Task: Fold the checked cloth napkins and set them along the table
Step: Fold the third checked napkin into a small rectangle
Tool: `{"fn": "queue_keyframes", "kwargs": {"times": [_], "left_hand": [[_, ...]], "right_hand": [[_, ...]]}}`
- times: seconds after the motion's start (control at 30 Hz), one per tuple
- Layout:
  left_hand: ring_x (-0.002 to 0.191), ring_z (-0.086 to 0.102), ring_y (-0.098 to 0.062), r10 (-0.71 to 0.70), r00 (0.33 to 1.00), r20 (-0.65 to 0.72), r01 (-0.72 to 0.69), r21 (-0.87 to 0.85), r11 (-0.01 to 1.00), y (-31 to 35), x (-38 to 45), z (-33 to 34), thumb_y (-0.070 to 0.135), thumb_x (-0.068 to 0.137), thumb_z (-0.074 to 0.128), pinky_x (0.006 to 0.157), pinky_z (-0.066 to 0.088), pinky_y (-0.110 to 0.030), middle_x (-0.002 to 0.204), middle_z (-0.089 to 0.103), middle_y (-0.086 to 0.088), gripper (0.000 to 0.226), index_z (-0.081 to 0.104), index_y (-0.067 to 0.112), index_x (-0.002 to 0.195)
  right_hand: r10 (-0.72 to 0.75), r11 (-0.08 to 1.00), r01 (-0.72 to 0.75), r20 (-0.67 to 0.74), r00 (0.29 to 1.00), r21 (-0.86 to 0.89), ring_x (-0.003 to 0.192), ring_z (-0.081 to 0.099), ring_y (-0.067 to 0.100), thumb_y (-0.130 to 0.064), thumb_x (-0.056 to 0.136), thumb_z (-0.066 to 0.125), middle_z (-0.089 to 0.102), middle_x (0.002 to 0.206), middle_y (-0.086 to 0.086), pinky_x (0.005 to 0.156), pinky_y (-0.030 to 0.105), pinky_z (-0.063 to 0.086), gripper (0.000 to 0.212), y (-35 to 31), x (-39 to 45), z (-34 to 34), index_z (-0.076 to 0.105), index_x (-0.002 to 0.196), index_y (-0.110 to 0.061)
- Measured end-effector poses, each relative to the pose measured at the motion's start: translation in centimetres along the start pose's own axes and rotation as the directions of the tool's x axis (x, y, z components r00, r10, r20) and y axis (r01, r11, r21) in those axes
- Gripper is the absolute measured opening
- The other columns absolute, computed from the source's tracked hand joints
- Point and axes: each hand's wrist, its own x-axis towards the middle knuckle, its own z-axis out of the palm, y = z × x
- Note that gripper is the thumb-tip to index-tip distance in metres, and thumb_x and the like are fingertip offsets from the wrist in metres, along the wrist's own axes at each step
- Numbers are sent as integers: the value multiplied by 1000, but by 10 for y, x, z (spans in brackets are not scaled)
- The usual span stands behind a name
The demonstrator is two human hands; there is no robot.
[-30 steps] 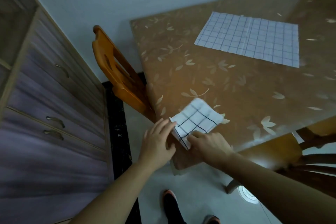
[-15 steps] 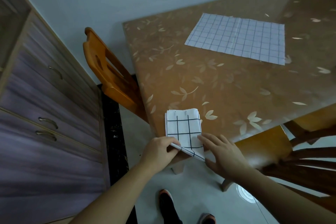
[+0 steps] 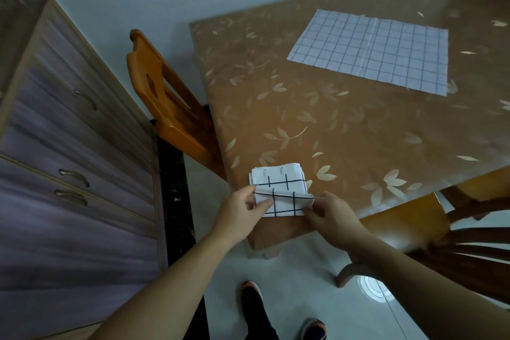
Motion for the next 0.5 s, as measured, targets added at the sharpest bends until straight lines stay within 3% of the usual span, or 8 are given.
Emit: {"fn": "queue_keyframes", "kwargs": {"times": [0.07,0.23,0.33,0.4,0.5], "left_hand": [[82,68,-2,-71,997,-7,71,22,997,-1,4,-3,39,83,73,75,58,-26,91,73,12,23,65,32,103],[84,66,-1,-168,985,51,165,59,985,0,10,-11,32,81,76,69,50,-14,93,72,9,38,63,26,116],[84,65,1,-182,980,78,178,65,982,1,13,-12,25,80,76,67,47,-11,94,72,9,42,62,25,120],[82,65,1,-183,980,79,179,64,982,2,15,-11,22,81,75,64,46,-9,90,72,10,40,63,25,119],[85,67,-8,-194,979,55,190,78,979,3,18,-7,22,83,74,70,50,-18,91,72,7,45,59,24,126]], "right_hand": [[-6,1000,6,-12,1000,22,66,47,8,-25,94,55,45,69,-7,56,21,30,32,-1,2,-3,55,62,-20],[29,991,-26,-22,999,132,75,60,12,-25,93,57,68,80,-5,67,29,46,16,-4,6,-11,71,89,-19],[65,990,-64,-2,998,124,62,54,17,-29,94,56,61,65,0,60,35,43,28,-5,13,-12,64,73,-11],[95,988,-92,-18,995,126,52,39,13,-30,92,58,44,54,-3,52,28,31,39,-7,18,-14,48,59,-13],[146,983,-145,-2,989,112,51,37,10,-31,92,59,39,52,-4,49,22,24,42,-9,24,-15,43,56,-18]]}}
